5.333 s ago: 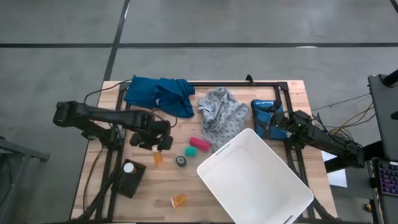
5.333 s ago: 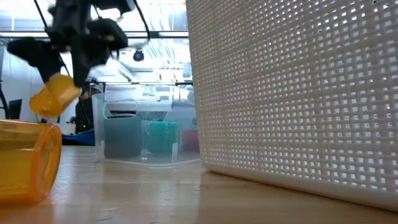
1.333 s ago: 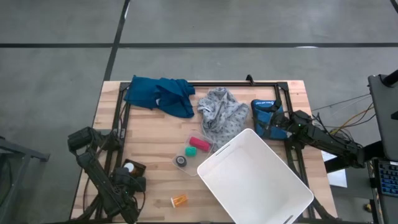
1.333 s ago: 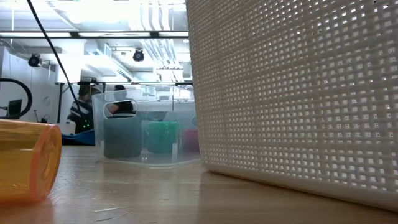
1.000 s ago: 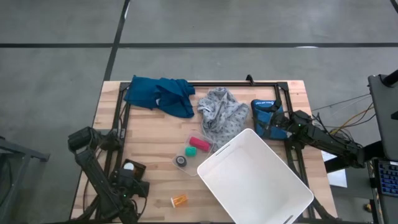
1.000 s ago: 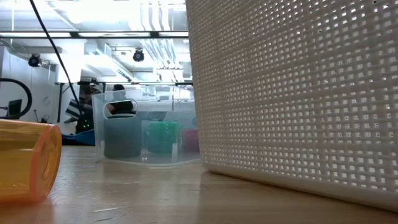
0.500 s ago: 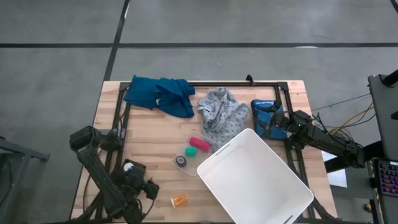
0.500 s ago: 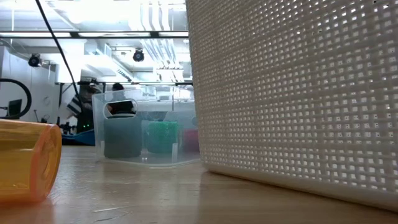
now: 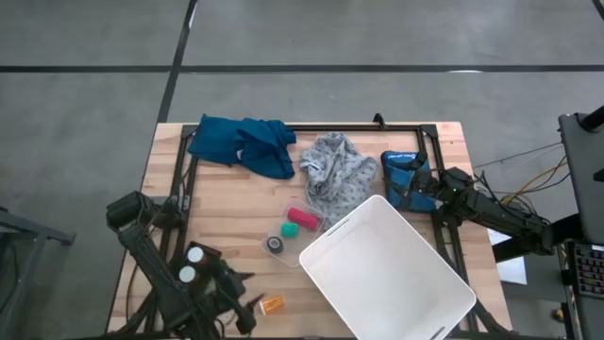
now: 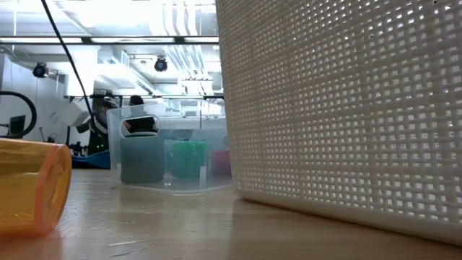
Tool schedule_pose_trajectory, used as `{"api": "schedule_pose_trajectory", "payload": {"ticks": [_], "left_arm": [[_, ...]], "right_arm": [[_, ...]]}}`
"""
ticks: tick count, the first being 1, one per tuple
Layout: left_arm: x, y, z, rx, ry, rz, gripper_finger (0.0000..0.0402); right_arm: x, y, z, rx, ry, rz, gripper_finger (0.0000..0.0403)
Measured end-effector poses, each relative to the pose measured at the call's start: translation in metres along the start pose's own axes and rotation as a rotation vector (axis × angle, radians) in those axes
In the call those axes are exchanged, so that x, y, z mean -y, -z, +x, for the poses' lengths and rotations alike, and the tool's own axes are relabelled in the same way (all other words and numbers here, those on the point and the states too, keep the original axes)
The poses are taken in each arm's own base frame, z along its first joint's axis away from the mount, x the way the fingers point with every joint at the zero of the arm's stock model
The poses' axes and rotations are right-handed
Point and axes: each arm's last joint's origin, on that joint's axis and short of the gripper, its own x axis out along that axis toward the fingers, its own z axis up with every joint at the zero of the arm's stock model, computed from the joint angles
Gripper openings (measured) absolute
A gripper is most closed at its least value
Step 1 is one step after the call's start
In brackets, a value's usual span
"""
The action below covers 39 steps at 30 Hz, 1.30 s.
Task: Pick & Place Medicine items
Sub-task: Put the orange medicine bottle into the black bin
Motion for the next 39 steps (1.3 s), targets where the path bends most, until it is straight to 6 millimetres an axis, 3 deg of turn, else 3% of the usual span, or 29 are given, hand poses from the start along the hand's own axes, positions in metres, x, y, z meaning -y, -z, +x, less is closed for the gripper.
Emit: {"api": "schedule_pose_trajectory", "payload": {"ticks": [6,17,27,39], "left_arm": [[0.015,0.021,0.0,0.076,0.163,0.071,0.0297],[0.002,0.067,-0.001,0.075,0.253,0.079,0.0297],[0.001,0.076,0.005,0.107,0.315,0.251,0.0297],[0.003,0.1,0.023,0.108,0.281,0.254,0.0297]], "right_arm": [[0.0,0.0,0.0,0.0,0.0,-0.002,0.024],[0.0,0.0,0.0,0.0,0.0,0.0,0.024],[0.0,0.0,0.0,-0.001,0.0,0.0,0.024],[0.0,0.0,0.0,-0.001,0.0,0.0,0.024]]}}
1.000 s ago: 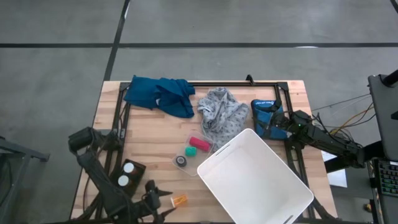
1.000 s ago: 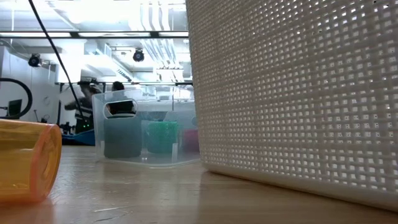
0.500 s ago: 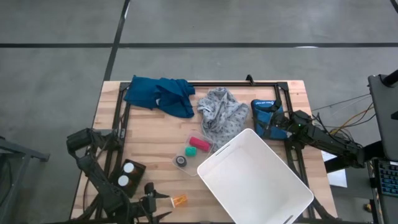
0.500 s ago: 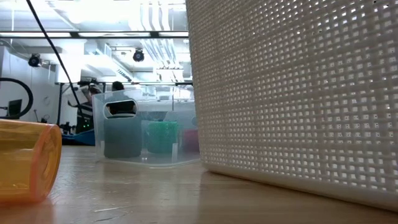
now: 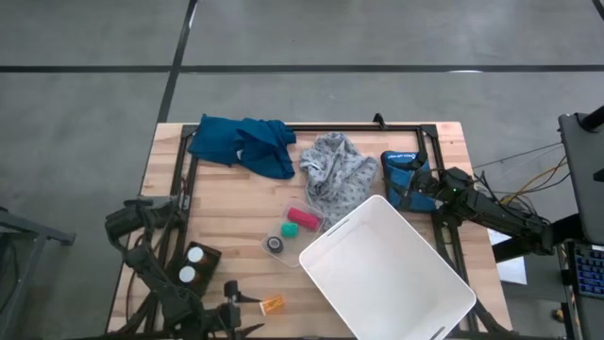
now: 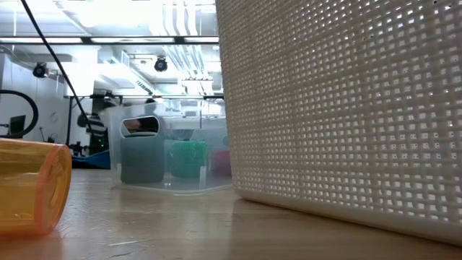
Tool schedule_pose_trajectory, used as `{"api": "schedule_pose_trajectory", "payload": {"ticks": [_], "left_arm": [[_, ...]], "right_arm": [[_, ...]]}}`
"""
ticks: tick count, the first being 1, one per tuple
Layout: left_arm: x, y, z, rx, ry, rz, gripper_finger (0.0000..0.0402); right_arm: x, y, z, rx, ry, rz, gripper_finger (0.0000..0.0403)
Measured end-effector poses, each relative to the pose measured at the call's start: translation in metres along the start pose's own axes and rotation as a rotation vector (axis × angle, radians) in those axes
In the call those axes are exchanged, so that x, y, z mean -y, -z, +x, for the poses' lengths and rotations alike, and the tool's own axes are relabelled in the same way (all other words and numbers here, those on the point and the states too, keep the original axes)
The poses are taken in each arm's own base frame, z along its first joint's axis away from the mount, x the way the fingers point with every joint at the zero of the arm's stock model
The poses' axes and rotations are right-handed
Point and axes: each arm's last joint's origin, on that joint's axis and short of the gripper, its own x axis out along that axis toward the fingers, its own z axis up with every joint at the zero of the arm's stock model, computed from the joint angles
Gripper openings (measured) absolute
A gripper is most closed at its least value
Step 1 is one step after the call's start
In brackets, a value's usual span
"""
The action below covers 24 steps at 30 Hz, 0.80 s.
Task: Pick & Place Medicine items
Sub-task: Put the orange medicine bottle into the black bin
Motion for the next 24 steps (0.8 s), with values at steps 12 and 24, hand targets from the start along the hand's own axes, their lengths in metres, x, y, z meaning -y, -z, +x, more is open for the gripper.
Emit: {"api": "schedule_pose_trajectory", "payload": {"ticks": [12,24], "left_arm": [[-0.017,0.021,0.009,-0.026,-0.059,-0.115,0.0297],[-0.015,0.02,0.009,-0.023,-0.048,-0.146,0.0325]], "right_arm": [[0.0,0.0,0.0,0.001,0.001,-0.002,0.024],[0.0,0.0,0.0,0.001,0.001,0.0,0.024]]}}
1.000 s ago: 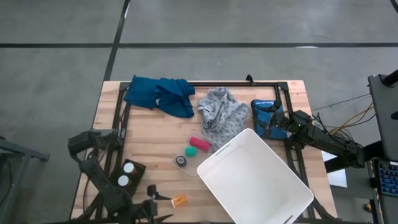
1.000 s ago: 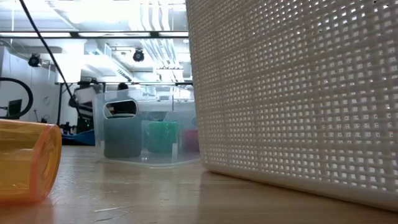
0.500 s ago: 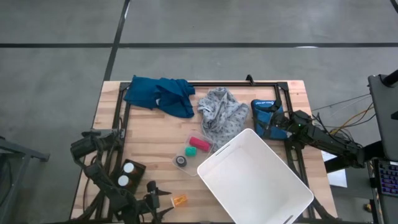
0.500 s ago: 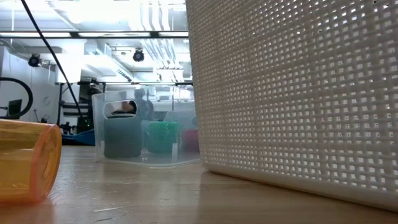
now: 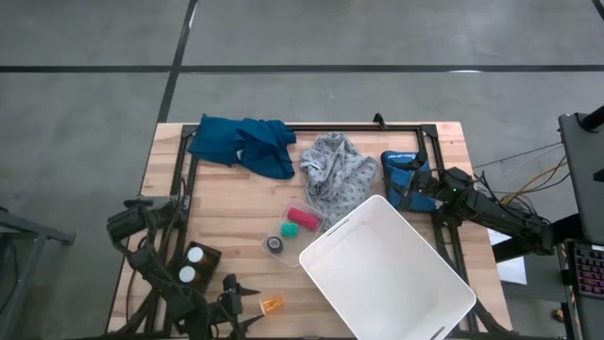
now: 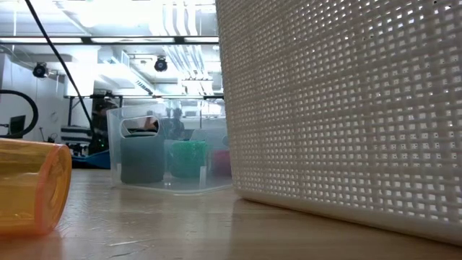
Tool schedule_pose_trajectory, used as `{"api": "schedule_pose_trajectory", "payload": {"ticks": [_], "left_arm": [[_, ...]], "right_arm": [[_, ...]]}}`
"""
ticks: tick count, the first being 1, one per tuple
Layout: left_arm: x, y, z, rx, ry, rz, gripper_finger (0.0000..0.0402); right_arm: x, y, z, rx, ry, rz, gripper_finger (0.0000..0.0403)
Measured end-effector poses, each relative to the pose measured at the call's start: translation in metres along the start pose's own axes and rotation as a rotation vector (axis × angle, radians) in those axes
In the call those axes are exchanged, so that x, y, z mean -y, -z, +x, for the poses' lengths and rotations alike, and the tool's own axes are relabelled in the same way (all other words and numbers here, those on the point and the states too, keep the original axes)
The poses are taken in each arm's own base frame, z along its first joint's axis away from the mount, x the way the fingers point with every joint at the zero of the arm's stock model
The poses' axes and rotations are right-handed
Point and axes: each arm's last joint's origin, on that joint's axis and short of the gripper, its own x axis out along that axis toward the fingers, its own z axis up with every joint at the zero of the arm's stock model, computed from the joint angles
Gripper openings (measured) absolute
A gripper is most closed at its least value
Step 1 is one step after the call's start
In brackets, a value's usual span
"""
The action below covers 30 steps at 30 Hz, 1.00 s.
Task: Pick & Place Medicine items
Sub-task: Put the orange medicine bottle into the black bin
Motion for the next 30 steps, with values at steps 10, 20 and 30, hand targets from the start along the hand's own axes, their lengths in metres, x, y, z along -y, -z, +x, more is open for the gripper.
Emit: {"api": "schedule_pose_trajectory", "payload": {"ticks": [10,20,30], "left_arm": [[0.002,0.017,0.01,-0.024,0.005,-0.011,0.0329],[0.001,0.019,0.012,-0.027,0.001,0.0,0.0328],[-0.003,0.028,0.026,-0.053,-0.028,-0.029,0.0328]], "right_arm": [[0.0,0.0,0.0,0.0,-0.001,-0.002,0.024],[0.0,0.0,0.0,0.0,0.0,-0.001,0.024],[0.0,0.0,0.0,-0.001,0.0,0.0,0.024]]}}
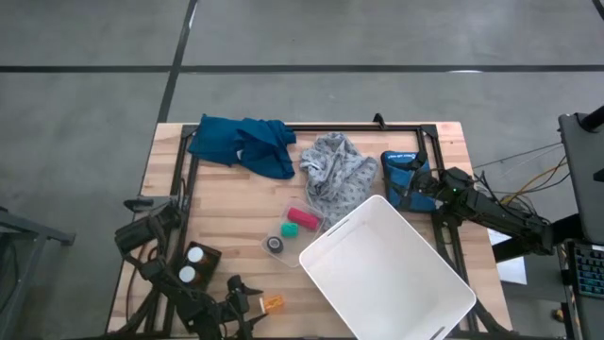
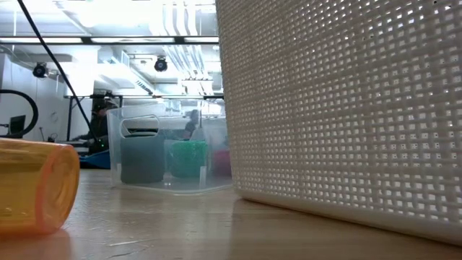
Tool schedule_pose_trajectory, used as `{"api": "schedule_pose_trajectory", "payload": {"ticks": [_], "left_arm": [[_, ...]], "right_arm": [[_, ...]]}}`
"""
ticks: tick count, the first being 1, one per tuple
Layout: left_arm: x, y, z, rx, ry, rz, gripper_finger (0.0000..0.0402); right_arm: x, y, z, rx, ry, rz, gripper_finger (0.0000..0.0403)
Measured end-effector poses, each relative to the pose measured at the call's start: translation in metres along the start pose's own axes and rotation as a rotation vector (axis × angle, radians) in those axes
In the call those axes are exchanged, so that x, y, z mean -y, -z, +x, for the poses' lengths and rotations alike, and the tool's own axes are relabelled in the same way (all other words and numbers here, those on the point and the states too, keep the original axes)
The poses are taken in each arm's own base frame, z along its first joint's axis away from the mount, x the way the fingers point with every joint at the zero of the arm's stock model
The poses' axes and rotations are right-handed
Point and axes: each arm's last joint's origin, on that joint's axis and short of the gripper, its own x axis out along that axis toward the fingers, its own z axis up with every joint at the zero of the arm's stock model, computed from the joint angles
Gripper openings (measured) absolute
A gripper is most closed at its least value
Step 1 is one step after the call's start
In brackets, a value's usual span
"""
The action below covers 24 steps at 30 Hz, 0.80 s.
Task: Pick & Place Medicine items
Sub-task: Put the orange medicine bottle into the black bin
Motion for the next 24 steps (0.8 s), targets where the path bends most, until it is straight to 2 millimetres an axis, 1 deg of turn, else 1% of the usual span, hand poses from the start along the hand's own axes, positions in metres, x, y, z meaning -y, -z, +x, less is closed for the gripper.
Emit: {"api": "schedule_pose_trajectory", "payload": {"ticks": [19,24], "left_arm": [[0.0012,-0.0038,-0.0022,0.004,0.005,0.033,0.0326],[0.0012,-0.004,-0.0023,0.004,0.005,0.032,0.0313]], "right_arm": [[0.0,0.0,0.0,0.0,0.0,0.0,0.024],[0.0,-0.0001,0.0,0.0,0.0,-0.001,0.024]]}}
